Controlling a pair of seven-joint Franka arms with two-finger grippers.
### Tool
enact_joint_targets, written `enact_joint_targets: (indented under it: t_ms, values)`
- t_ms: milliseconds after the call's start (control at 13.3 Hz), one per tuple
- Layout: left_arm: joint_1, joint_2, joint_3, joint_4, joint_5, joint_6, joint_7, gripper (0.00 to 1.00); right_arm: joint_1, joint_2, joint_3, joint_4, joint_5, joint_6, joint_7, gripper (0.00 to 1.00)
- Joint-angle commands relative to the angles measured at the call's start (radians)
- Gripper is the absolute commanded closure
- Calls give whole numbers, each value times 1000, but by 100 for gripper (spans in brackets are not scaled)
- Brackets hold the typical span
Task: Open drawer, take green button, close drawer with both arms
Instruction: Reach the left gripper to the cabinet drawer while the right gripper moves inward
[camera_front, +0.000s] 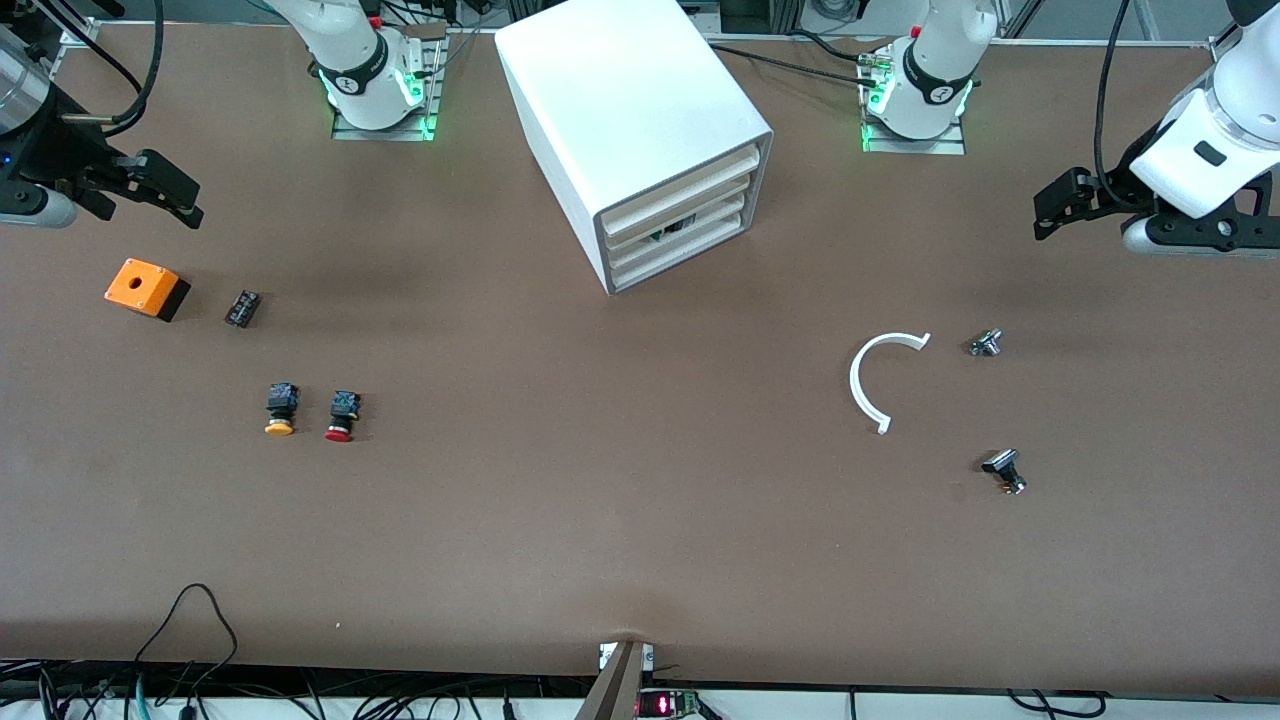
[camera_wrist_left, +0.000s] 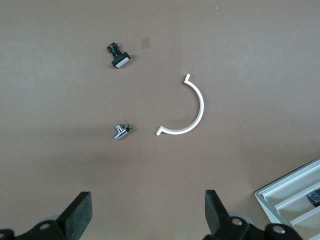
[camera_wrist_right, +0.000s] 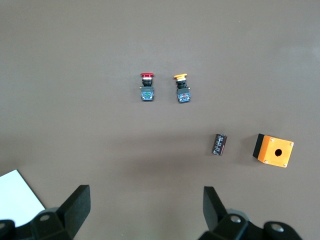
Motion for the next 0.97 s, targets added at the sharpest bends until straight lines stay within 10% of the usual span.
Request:
enact_joint_targets:
  t_ms: [0,900]
  values:
    - [3,19,0,41,-11,-26,2,1,-10,4,5,9,12,-7,-18,0]
    - [3,28,0,43,-11,-35,-1,1,-12,44,-4,4,15,-13,-127,0]
